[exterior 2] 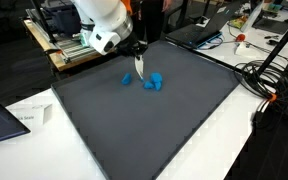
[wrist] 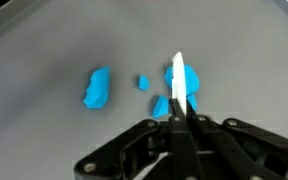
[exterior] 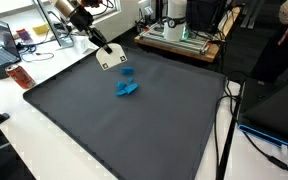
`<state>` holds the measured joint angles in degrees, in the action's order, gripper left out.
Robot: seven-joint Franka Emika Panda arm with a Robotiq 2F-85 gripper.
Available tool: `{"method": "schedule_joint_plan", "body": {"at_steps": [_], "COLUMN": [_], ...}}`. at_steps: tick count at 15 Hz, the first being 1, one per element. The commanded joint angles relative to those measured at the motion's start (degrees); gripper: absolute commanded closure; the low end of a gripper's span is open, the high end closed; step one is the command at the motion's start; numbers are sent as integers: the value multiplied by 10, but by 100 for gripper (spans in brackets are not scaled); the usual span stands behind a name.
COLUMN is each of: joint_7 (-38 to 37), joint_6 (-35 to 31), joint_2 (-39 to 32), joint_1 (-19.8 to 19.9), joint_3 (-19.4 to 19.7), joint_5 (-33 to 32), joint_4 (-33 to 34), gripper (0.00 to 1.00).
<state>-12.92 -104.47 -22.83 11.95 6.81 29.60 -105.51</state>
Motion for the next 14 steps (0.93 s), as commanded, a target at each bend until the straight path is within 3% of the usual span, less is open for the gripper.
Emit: {"method": "schedule_joint_plan", "body": {"at_steps": [1, 9, 14], "joint_7": [46, 112, 160], "joint_6": [-72, -230, -267], "joint_2": [38, 55, 54], "joint_1": [5, 2, 8], "joint_3": [-1, -4, -11], "joint_5": [42, 150, 190], "joint_4": [-66, -135, -164], "gripper": [99, 99, 99]}}
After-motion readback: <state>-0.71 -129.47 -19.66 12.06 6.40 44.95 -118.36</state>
